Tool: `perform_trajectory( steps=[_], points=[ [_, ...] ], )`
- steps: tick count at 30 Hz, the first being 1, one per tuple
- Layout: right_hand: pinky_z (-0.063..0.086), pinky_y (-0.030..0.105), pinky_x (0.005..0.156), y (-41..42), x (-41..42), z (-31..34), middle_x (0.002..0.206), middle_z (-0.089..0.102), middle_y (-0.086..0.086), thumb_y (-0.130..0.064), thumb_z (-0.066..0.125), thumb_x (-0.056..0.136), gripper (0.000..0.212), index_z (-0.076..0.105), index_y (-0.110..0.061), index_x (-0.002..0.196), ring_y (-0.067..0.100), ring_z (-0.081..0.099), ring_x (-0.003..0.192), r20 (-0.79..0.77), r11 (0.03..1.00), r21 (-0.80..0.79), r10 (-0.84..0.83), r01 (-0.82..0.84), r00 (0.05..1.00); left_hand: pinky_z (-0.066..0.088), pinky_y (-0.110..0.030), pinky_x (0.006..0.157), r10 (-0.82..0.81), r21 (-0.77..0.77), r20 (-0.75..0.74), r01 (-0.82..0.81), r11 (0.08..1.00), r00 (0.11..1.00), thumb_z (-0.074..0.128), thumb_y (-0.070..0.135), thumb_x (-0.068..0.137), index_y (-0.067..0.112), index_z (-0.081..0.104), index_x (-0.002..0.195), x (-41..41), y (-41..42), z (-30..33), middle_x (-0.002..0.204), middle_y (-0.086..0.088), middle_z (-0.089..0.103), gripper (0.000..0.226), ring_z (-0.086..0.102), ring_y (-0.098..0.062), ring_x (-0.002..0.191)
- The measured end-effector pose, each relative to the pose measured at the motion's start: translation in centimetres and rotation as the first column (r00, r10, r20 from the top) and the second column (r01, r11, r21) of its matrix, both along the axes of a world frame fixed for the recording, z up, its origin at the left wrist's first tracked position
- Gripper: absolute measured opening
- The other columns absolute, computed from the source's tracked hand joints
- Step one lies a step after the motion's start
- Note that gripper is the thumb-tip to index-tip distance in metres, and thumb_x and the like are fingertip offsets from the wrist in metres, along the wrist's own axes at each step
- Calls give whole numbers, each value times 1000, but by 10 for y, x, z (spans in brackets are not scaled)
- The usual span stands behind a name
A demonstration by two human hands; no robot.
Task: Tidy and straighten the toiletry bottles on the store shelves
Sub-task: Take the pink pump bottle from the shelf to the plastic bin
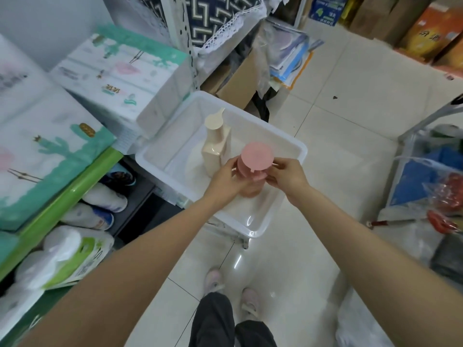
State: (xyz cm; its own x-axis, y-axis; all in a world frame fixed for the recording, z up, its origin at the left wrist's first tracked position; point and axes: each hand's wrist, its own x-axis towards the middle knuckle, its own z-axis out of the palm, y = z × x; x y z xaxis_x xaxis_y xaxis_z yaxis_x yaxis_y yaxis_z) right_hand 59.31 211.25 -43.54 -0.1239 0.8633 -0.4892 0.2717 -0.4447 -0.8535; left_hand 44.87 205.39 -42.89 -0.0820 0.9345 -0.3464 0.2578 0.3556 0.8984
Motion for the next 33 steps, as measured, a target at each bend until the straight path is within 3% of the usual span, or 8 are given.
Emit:
perform_trajectory(
  steps=[4, 8, 12, 15, 19, 24, 27, 33],
  points=[
    [51, 29, 79, -2, 1, 2, 101, 66, 9, -3, 63, 84, 40, 61, -6, 123, 22, 62, 89, 49, 997, 28, 67, -68, 997, 41, -14, 88, 54, -11, -5, -54, 998, 999, 63, 35, 88, 18, 47, 135, -6, -3, -9, 128, 2, 57, 53, 55, -12, 118],
    [52, 31, 88, -12, 3, 7, 115, 65, 5, -5, 72, 77, 50, 59, -14, 124, 17, 63, 101, 78, 989, 93, 105, -112, 991, 42, 0, 69, 131, 21, -6, -131, 991, 991, 67, 26, 86, 16, 48, 130, -4, -7, -11, 115, 2, 58, 49, 59, -11, 104],
    [45, 9, 69, -26, 3, 6, 110, 64, -3, -12, 74, 78, 44, 60, -15, 119, 5, 62, 89, 100, 982, 190, -6, -13, 995, 41, 3, 63, 220, 51, -4, -220, 974, 975, 73, 24, 80, 17, 50, 125, 1, -14, -9, 109, 0, 59, 52, 57, 2, 84],
    [45, 2, 67, -34, 1, 3, 114, 63, -2, -10, 70, 81, 44, 58, -12, 124, -4, 59, 87, 58, 975, 220, -44, 30, 997, 42, 2, 64, 239, 58, -5, -239, 969, 971, 74, 27, 79, 19, 51, 126, 3, -20, -9, 111, 1, 61, 53, 58, 6, 83],
    [46, 14, 81, -41, 0, 9, 115, 61, -1, -14, 66, 85, 44, 56, -12, 128, 8, 58, 101, 123, 973, 231, -41, 11, 992, 40, 3, 61, 229, 56, -89, -224, 973, 969, 68, 23, 85, 18, 50, 125, 4, -26, -5, 105, 5, 58, 45, 55, 9, 78],
    [50, 34, 88, -61, 9, 17, 100, 57, -3, -13, 66, 83, 43, 55, -15, 125, 16, 59, 95, 203, 987, 130, 71, -98, 977, 42, -14, 68, 138, 18, -321, -139, 990, 937, 55, 22, 91, 10, 56, 117, 2, -43, 10, 105, -4, 63, 29, 60, -14, 92],
    [50, 44, 92, -74, 8, 30, 111, 62, 3, -16, 68, 81, 42, 58, -15, 122, 23, 59, 106, 247, 959, 100, 235, -266, 940, 47, -28, 80, 95, -38, -420, -122, 992, 903, 55, 24, 91, 11, 59, 114, -4, -61, 25, 105, -5, 65, 27, 60, -20, 96],
    [49, 31, 85, -106, -25, 73, 98, 62, 3, -16, 63, 87, 27, 63, -13, 114, 16, 58, 92, 318, 784, 140, 543, -605, 777, 51, -35, 83, 102, -63, -560, -166, 984, 822, 52, 24, 89, 15, 61, 107, -34, -118, 67, 101, -6, 66, 22, 61, -23, 91]
  ],
)
